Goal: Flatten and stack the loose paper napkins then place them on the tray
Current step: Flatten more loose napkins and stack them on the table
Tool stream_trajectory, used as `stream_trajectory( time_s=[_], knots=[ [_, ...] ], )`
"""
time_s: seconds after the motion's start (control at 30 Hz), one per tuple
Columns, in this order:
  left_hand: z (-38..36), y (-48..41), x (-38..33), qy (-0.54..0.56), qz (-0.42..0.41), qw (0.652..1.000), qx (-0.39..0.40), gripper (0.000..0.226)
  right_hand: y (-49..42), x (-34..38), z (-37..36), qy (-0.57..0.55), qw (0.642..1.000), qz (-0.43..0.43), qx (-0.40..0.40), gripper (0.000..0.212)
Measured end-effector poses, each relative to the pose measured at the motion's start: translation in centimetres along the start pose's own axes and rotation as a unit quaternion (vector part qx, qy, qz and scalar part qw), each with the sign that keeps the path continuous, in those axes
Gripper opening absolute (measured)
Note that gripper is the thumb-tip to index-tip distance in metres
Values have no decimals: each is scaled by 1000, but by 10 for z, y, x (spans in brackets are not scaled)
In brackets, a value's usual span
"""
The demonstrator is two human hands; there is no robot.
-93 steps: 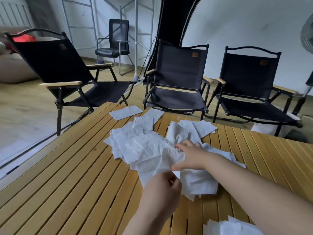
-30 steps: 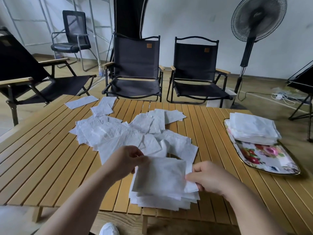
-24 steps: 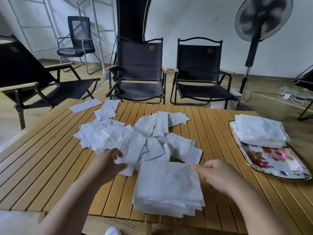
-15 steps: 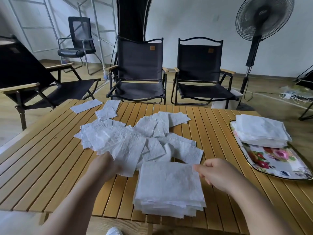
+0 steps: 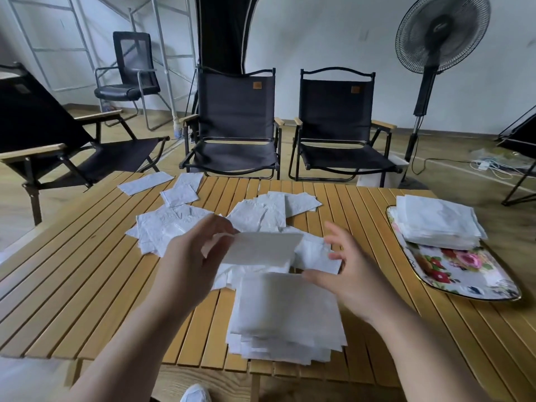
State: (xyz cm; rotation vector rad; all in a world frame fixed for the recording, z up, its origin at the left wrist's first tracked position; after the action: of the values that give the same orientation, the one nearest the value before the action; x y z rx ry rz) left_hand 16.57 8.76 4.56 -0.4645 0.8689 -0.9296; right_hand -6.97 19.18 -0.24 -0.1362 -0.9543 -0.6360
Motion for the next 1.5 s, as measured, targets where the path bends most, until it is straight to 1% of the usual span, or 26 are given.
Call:
stream_trajectory(
  time_s=[0.03,0.07,0.1,0.13,0.2,0.23,0.27,0.3,0.33,0.4,0.43,0.5,0.57,0.6,0.7,0.8,0.87,0.97,1.03,1.1,1.2,1.3,1.4,1.5],
  knots=[
    [1,2,-3,37,0,999,-3,24,2,3,-2,-5,1000,16,5,95],
    [1,3,-5,77,7,997,-7,23,4,6,-5,-6,999,29,11,92],
    [1,4,-5,119,18,993,-14,21,5,9,-7,-8,999,41,16,82],
    [0,5,-5,155,30,987,-18,19,7,13,-8,-22,998,51,22,63],
    [-4,5,-3,205,62,977,-15,10,11,17,-4,-91,994,51,35,26],
    [-8,6,-1,231,87,969,-7,5,11,16,-2,-124,990,43,48,17],
    [-14,8,4,257,118,959,7,2,9,13,-1,-135,989,29,62,12],
    [-21,12,9,273,151,950,26,2,7,8,-1,-126,989,6,77,13],
    [-28,15,14,272,179,944,52,1,5,2,-3,-102,990,-24,94,18],
    [-41,23,23,227,208,944,117,2,3,-14,-8,-9,989,-81,124,34],
    [-48,27,26,208,213,943,147,2,3,-21,-11,48,985,-103,131,35],
    [-60,31,29,193,219,938,188,2,4,-30,-14,145,971,-131,135,29],
    [-66,32,31,174,213,939,207,2,6,-32,-15,198,961,-137,135,27],
    [-68,31,32,160,203,942,213,3,6,-32,-16,205,959,-141,135,26],
    [-70,30,34,131,185,949,220,2,6,-33,-15,199,957,-160,136,29],
    [-71,33,39,105,184,954,213,6,-1,-39,-13,198,959,-171,109,41],
    [-69,36,48,89,199,957,190,9,-7,-43,-8,168,970,-164,58,47],
    [-63,33,68,72,224,959,157,15,-13,-47,8,54,990,-128,-41,48],
    [-56,20,81,64,227,962,136,15,-17,-44,15,16,993,-96,-73,42],
    [-51,-1,96,56,224,965,120,14,-22,-34,18,-11,994,-63,-85,29],
    [-47,-38,132,-25,202,969,141,17,-34,-20,14,-39,995,-42,-82,17],
    [-49,-70,186,-139,183,954,191,23,-51,-24,-1,-35,996,-60,-49,15],
    [-56,-92,245,-240,181,922,246,31,-68,-27,-11,-49,996,-72,-37,14],
    [-61,-106,294,-305,210,887,276,47,-82,-27,-17,-53,995,-79,-29,14]
  ],
)
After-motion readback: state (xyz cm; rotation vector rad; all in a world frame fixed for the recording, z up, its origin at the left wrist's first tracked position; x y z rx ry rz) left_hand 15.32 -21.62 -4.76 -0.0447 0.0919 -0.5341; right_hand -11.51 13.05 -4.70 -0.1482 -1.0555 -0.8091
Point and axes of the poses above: each hand's wrist, its own y-axis away from the middle knuckle, its own z-axis out of the back of the hand, x = y × z, the point moved 8 cm from there along -y, towards the middle knuckle, and after that the axes turned 15 degrees about -z, right-handed, at the moved point
